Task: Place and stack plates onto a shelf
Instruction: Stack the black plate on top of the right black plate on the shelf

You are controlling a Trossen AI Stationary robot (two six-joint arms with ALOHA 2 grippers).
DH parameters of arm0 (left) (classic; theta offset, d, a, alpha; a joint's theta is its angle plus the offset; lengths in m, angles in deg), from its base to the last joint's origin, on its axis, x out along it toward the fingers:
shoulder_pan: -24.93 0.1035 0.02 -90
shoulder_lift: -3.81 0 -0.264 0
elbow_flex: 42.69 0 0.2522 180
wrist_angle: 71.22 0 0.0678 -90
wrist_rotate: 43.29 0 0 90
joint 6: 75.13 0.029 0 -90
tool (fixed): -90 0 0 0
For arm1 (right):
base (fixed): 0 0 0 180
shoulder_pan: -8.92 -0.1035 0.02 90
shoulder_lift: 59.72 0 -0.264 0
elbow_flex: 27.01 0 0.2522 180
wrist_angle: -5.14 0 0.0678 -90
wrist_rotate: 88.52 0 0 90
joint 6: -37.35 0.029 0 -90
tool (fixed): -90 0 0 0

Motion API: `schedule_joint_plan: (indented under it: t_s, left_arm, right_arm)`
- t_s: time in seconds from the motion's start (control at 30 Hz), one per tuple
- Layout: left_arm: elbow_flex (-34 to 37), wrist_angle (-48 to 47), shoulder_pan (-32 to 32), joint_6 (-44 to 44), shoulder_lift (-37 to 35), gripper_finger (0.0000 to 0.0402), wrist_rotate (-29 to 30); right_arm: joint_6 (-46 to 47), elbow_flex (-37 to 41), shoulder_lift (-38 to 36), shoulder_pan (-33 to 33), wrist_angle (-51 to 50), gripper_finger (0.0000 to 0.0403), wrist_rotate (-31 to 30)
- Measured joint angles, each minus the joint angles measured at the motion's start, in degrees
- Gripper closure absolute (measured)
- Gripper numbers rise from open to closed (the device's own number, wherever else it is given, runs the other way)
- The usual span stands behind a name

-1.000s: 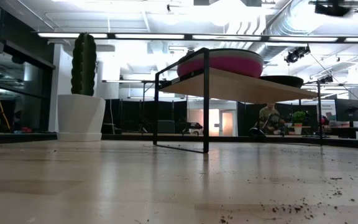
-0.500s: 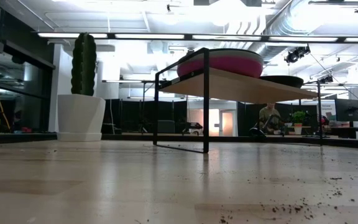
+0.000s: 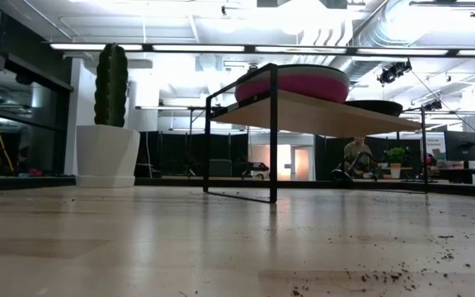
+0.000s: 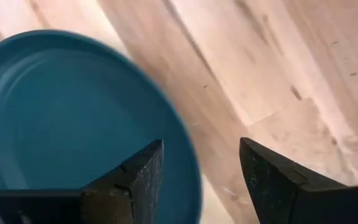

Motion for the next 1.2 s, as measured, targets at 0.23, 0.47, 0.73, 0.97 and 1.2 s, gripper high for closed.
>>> schedule_joint_plan:
  t_s: [0.23, 0.47, 0.73, 0.97, 1.2]
  left_arm:
    - [0.0, 0.0, 0.0, 0.0, 0.0, 0.0234, 0.0]
    - [0.0, 0.0, 0.0, 0.01, 0.0, 0.0234, 0.0]
    - [0.0, 0.0, 0.0, 0.01, 0.0, 0.0234, 0.0]
    - [0.0, 0.0, 0.0, 0.03, 0.0, 0.0234, 0.0]
    - [0.0, 0.0, -0.01, 0.02, 0.0, 0.0234, 0.0]
  right_arm:
    - [-1.3, 0.04, 0.22, -0.25, -0.67, 0.0208, -0.95]
    - [-3.34, 0.04, 3.48, -0.6, 1.11, 0.0208, -0.98]
    - [-4.94, 0.04, 9.35, -0.6, 5.26, 0.0208, -0.28]
    - [-5.48, -0.16, 12.08, -0.59, 6.82, 0.0251, -0.1]
    - [-5.6, -0.16, 11.77, -0.59, 7.34, 0.039, 0.76]
